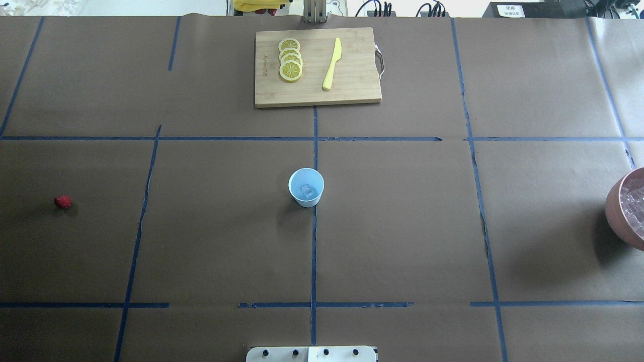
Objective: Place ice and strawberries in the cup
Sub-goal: 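Grasp another ice cube from the bowl with the right gripper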
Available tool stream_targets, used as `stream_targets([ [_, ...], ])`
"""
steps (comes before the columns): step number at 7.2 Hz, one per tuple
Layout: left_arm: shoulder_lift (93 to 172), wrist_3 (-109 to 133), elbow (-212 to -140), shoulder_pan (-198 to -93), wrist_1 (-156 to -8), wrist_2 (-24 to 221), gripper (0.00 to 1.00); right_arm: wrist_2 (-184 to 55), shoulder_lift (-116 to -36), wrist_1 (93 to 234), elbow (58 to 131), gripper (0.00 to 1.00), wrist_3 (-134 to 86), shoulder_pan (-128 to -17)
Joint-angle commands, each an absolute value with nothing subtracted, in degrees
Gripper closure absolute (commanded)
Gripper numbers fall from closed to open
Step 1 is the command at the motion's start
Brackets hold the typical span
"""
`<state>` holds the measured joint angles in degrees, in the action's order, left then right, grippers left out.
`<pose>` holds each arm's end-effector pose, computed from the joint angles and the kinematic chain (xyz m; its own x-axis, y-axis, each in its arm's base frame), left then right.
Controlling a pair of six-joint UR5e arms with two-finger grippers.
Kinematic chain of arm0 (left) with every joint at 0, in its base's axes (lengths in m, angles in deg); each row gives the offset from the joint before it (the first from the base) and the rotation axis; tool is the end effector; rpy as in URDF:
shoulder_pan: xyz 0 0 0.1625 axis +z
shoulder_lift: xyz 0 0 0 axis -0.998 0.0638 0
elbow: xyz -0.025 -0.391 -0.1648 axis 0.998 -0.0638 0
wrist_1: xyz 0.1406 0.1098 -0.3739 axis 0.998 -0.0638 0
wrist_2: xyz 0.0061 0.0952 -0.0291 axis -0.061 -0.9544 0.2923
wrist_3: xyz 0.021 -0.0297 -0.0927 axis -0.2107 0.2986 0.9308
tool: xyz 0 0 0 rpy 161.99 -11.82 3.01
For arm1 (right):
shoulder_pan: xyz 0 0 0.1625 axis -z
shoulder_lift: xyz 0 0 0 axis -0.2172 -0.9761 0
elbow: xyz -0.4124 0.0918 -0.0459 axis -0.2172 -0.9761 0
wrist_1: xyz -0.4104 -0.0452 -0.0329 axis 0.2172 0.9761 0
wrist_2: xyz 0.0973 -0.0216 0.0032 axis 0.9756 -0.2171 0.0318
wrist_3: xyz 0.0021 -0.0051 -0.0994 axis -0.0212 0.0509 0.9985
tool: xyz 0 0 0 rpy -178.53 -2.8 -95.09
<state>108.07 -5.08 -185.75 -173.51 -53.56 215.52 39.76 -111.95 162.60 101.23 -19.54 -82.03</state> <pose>-0.0356 -0.4616 0.6014 0.6528 0.1295 -0.7464 -0.0753 0.9915 0.1061 -0.0665 -0.3863 0.6756 0.7714 -0.1623 0.6153 0.1903 0.9815 0.0203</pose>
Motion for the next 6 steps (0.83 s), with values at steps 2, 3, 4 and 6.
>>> stream_targets([
  [2,108.1,-5.1,-186.0,-173.5,-53.6,215.5,0.0,39.8,-112.5,162.6,102.5,1.0,-17.8,-83.5],
  [3,107.9,-5.0,-186.6,-173.5,-53.3,215.5,0.0,39.8,-112.7,162.8,104.1,1.0,-17.4,-85.1],
  [4,107.6,-5.0,-187.2,-173.5,-53.2,215.5,0.0,40.4,-113.2,162.9,105.8,1.0,-17.4,-85.8],
  [6,106.7,-5.0,-188.4,-173.5,-53.2,215.5,0.0,42.1,-111.0,163.0,110.4,1.0,-27.4,-85.5],
])
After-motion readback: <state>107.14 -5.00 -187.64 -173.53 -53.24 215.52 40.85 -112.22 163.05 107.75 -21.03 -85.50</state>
